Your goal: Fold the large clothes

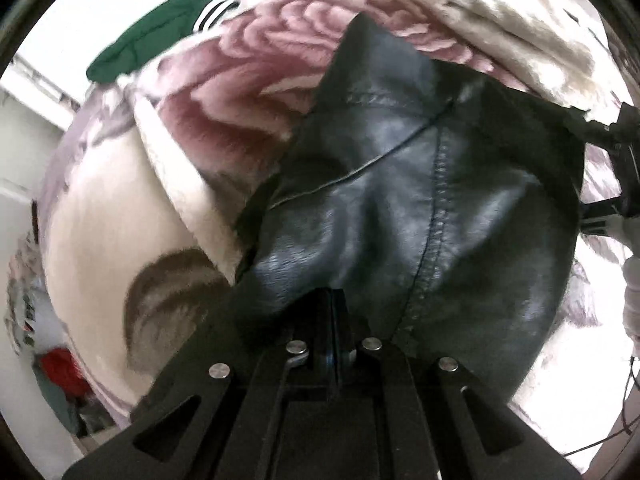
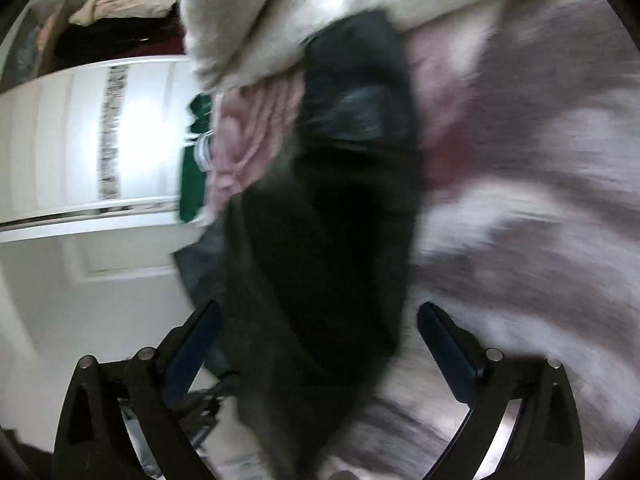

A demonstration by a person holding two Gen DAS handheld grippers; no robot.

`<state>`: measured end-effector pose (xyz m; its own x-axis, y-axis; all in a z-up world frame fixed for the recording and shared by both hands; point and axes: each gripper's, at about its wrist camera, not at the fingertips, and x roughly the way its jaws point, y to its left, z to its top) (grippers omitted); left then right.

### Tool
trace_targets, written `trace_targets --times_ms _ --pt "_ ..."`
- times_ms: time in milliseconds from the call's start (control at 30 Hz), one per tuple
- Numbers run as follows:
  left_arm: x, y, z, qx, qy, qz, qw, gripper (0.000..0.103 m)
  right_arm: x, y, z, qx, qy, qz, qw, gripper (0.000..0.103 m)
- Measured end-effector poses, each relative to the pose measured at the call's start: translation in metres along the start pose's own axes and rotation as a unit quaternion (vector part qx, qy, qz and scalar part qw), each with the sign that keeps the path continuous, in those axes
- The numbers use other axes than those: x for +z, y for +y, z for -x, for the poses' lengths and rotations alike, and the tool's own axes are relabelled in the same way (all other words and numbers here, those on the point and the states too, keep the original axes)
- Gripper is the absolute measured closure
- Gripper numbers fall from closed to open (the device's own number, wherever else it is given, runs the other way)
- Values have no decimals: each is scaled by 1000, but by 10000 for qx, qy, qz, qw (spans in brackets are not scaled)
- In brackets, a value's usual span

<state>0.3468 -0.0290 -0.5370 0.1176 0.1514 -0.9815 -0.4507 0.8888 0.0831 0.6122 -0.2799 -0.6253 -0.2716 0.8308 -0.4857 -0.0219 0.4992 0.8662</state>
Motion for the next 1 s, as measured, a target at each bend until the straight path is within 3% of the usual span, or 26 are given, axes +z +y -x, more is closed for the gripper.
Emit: trace_targets --times_ms 100,267,433,500,533,567,667,767,933,1000 --pt "4 -1 -9 -21 78 0 10000 99 3 7 -26 170 192 51 9997 2" --pt "12 12 -15 -152 175 -31 9997 99 5 23 -56 916 497 128 9945 4" --pt "14 5 -19 -3 135 -196 9997 99 9 21 -79 559 557 86 9968 18" --pt "14 5 -20 40 132 -193 9997 99 8 27 -87 275 505 188 9982 30" --pt "10 1 -17 62 129 -191 9997 99 6 27 -94 100 511 158 9985 57" --pt "10 1 -17 64 130 -190 9997 99 3 27 -99 19 486 81 9988 71" --pt "7 -3 -11 63 116 -275 9995 99 -9 32 -93 62 171 -148 9997 83" --pt "9 -1 -7 -152 126 -420 9989 99 -34 39 -68 228 -346 -343 9986 88" --pt "5 -16 -2 -584 278 -756 9950 99 -98 23 -23 216 -1151 -995 9881 89" --pt "0 -24 -3 -528 278 -966 9935 99 -119 10 -14 175 -1310 -1206 9839 89"
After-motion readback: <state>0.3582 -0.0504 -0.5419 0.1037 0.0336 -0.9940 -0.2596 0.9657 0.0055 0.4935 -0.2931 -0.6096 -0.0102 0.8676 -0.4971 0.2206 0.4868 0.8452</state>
